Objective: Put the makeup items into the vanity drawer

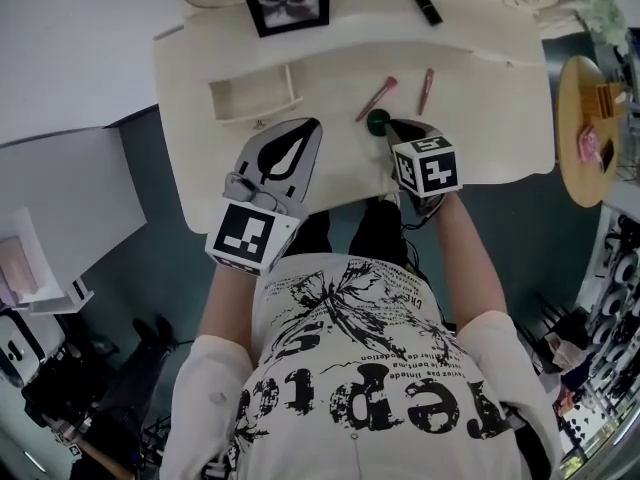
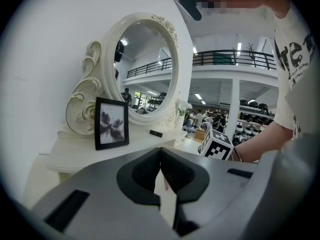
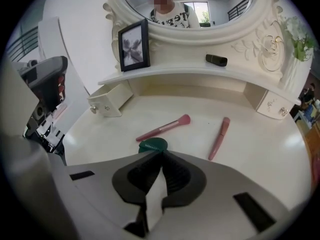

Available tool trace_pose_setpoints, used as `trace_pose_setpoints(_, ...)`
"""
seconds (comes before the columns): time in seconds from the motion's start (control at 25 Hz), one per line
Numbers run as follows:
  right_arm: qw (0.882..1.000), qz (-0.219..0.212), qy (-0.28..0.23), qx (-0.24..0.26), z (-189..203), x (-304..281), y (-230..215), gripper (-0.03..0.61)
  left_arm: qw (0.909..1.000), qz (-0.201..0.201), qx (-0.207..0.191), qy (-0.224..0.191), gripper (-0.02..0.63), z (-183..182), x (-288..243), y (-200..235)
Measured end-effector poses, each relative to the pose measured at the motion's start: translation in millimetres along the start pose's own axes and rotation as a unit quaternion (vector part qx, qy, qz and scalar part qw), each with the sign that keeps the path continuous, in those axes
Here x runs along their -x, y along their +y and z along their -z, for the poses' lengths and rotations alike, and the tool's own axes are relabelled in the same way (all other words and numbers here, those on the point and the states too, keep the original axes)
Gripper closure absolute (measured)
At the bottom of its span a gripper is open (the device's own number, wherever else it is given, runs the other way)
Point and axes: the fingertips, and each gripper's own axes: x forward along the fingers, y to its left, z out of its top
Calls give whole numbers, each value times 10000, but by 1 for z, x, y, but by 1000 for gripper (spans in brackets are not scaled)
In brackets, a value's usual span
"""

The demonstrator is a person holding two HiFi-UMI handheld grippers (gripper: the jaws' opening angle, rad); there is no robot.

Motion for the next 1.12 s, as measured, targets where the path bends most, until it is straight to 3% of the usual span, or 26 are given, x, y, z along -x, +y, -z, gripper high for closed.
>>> trace_pose_setpoints(0.32, 9983, 248, -418, 325, -33, 36, 17, 548, 9996, -3, -125, -247, 600, -18, 20, 2)
trace_pose_setpoints(0.56, 9939, 107, -896, 626, -78, 53, 54, 546, 9983, -191, -230, -491, 600, -36, 52, 14)
trace_pose_setpoints(0.84, 9857, -142, -1265, 1105, -129, 44, 117, 546, 9948, -701, -218, -709, 600, -44, 105, 52)
trace_pose_setpoints(1.12, 9800, -450, -1230, 1499, -155, 13, 177, 545, 9881, -1305, -28, -819, 600, -37, 154, 90)
